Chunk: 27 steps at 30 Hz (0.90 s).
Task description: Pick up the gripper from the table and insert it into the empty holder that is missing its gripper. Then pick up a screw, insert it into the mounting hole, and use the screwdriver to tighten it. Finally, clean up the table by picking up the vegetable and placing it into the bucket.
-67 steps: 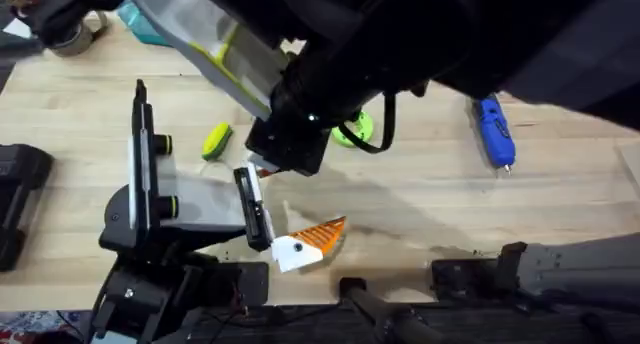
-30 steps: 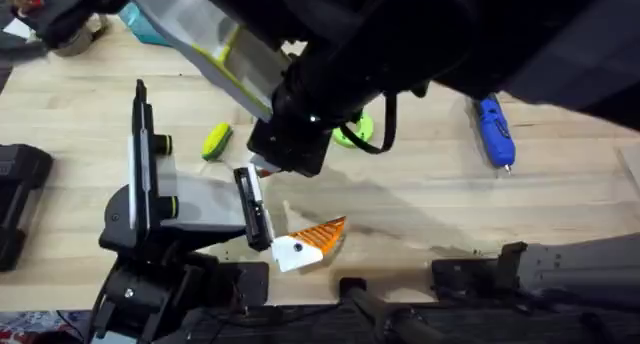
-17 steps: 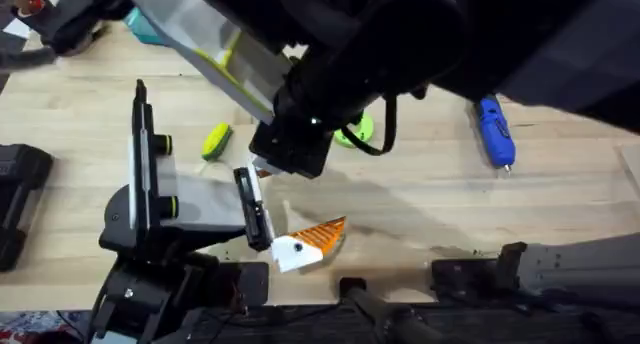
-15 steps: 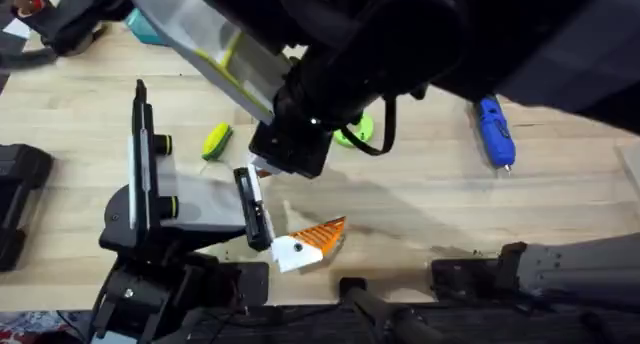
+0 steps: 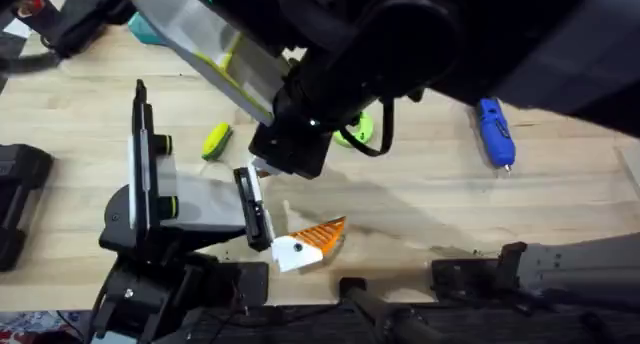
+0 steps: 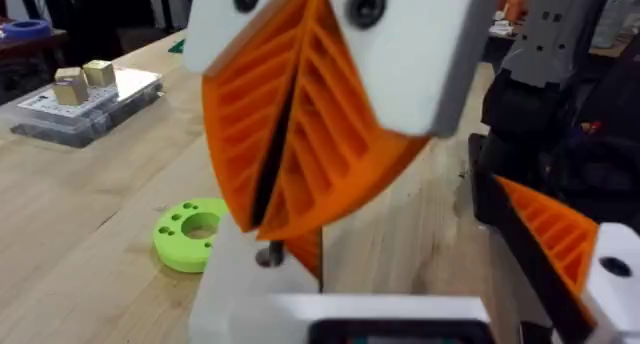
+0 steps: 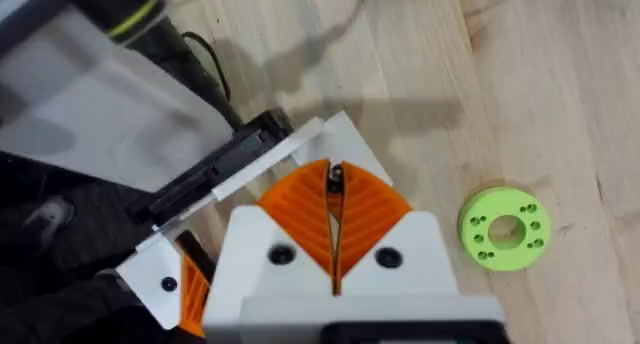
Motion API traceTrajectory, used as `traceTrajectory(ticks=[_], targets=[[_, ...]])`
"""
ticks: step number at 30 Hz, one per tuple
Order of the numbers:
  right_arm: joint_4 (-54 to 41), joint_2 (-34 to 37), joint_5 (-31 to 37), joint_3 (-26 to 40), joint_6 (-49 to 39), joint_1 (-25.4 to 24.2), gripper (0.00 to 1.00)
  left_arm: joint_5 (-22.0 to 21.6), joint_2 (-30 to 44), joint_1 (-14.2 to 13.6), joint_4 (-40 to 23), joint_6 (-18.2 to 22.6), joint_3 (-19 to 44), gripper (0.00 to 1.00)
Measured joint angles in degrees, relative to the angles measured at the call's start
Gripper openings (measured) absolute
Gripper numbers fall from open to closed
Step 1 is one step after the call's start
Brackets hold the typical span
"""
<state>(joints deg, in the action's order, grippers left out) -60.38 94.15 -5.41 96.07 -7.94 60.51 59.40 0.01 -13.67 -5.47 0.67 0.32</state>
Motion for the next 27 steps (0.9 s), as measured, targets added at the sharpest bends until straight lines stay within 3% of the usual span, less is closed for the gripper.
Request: traceTrajectory(ticks=[27], targets=[[2.7, 0.0, 0.0, -3.0, 0.2, 0.0, 0.012, 0.0, 0.0, 0.0, 0.0, 0.0, 0.0, 0.990]])
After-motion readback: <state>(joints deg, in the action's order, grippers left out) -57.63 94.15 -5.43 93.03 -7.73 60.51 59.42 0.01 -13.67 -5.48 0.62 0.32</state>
